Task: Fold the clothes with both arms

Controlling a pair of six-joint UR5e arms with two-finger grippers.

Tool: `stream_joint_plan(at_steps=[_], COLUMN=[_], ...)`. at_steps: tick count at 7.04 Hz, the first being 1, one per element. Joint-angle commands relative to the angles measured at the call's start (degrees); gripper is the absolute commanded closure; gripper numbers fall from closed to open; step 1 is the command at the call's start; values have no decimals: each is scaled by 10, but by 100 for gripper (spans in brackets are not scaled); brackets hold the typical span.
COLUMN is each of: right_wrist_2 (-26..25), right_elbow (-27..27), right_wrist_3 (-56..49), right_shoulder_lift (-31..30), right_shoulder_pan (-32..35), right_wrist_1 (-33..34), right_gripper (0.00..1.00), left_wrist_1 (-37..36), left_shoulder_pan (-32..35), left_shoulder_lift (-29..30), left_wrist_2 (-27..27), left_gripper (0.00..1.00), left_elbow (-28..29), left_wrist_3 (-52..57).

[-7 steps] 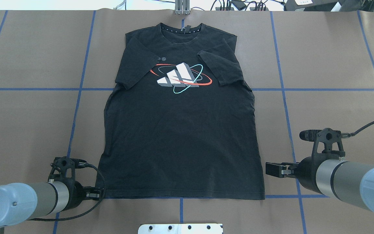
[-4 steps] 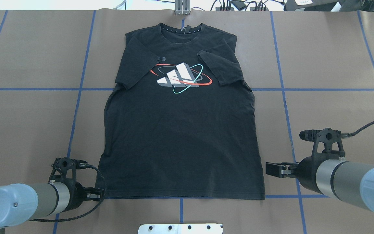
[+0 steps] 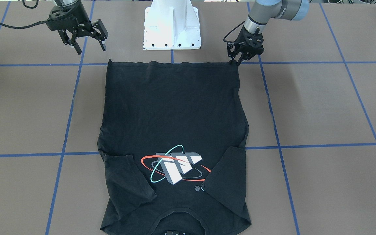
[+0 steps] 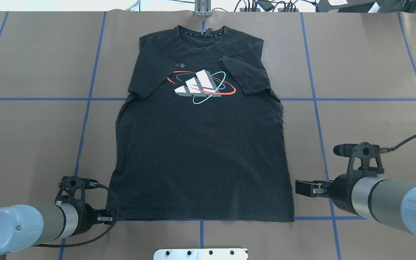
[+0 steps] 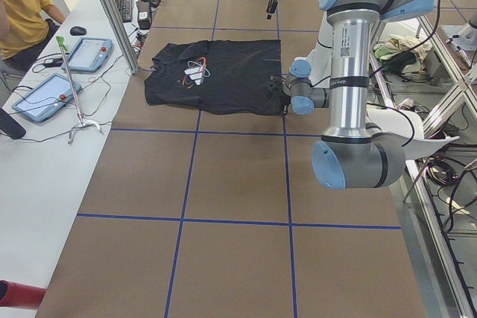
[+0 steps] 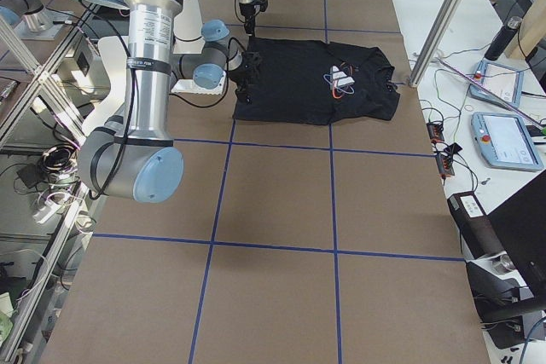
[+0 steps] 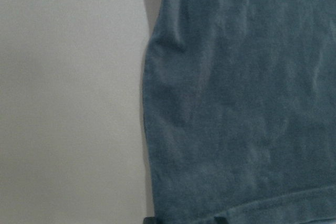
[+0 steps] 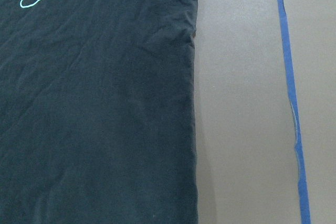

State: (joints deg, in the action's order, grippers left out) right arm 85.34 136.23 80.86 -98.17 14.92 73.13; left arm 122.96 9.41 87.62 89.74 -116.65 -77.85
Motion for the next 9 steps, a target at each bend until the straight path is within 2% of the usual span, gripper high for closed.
stream_joint_plan(at_steps=[1,7,8,9], right_wrist_2=[0,-2,-15,-59], right_elbow=[0,-8,-24,-32], right_wrist_3=[0,1,22,52], right_shoulder_lift=[0,-3,0,2], right_shoulder_pan=[0,-7,-22,-54], right_wrist_1=[0,0,-1,-1], right_gripper=[0,0,0,0], left_wrist_1=[0,0,0,0], left_shoulder_pan=[0,1,1,1], left_shoulder_lift=[-1,1,3,4], left_wrist_2=[-1,1,0,-2], left_gripper=[100,100,100,100], left_elbow=[0,-5,-6,-6], left_wrist_3=[0,0,0,0])
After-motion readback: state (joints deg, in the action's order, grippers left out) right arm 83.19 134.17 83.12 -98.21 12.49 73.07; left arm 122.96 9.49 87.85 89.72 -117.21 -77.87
